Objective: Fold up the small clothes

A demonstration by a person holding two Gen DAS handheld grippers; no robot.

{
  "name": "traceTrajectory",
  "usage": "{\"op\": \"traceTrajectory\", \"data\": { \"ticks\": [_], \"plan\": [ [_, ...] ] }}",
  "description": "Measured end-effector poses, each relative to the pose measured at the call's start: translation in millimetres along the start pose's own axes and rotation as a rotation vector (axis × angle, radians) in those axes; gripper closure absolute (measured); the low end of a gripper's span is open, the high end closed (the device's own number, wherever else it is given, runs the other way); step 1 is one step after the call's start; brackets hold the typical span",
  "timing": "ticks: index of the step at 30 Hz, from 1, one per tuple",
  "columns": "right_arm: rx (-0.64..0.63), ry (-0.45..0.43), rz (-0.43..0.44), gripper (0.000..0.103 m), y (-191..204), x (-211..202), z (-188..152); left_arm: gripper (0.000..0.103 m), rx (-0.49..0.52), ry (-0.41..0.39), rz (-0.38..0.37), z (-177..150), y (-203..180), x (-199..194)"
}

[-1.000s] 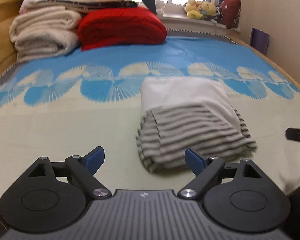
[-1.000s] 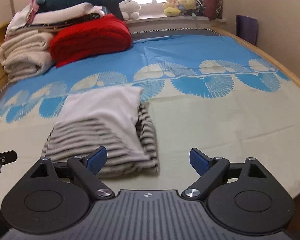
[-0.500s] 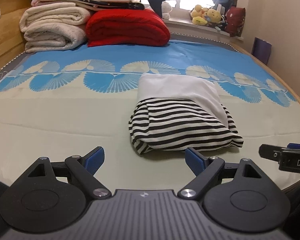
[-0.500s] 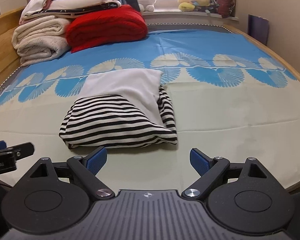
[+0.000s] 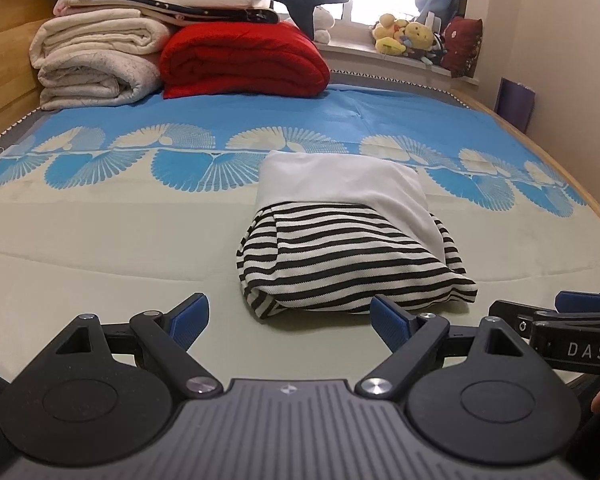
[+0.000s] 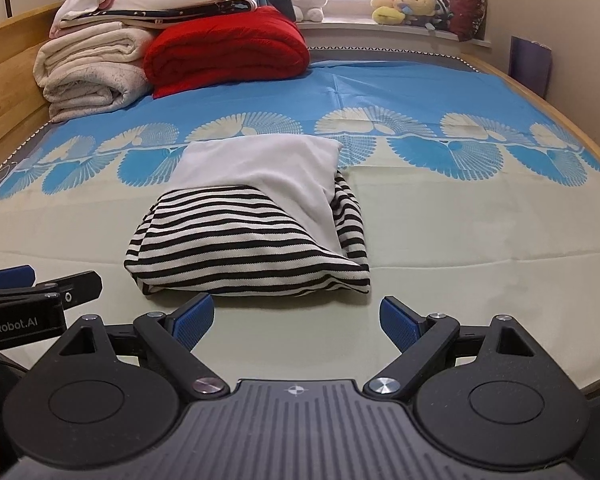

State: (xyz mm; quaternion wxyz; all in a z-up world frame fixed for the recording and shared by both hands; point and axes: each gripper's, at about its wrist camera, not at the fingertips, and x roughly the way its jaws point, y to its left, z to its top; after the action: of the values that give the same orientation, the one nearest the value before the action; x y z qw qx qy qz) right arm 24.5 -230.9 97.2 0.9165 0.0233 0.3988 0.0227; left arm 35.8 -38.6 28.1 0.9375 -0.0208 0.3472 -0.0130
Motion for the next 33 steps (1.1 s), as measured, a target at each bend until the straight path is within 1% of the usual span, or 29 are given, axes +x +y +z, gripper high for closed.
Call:
{"op": "traceTrajectory", "data": {
  "ticks": [13, 33],
  "plan": [
    [-0.016, -0.016, -0.001, 0.013, 5.1, -1.8, 0.8, 0.012, -0.019, -0.037, 0.0, 2.2, 5.4, -5.4],
    [-0.017, -0.016, -0.003, 0.013, 5.5, -1.9, 0.8, 0.012, -0.001, -0.044, -0.01, 0.6, 6.6, -6.6]
  ]
}}
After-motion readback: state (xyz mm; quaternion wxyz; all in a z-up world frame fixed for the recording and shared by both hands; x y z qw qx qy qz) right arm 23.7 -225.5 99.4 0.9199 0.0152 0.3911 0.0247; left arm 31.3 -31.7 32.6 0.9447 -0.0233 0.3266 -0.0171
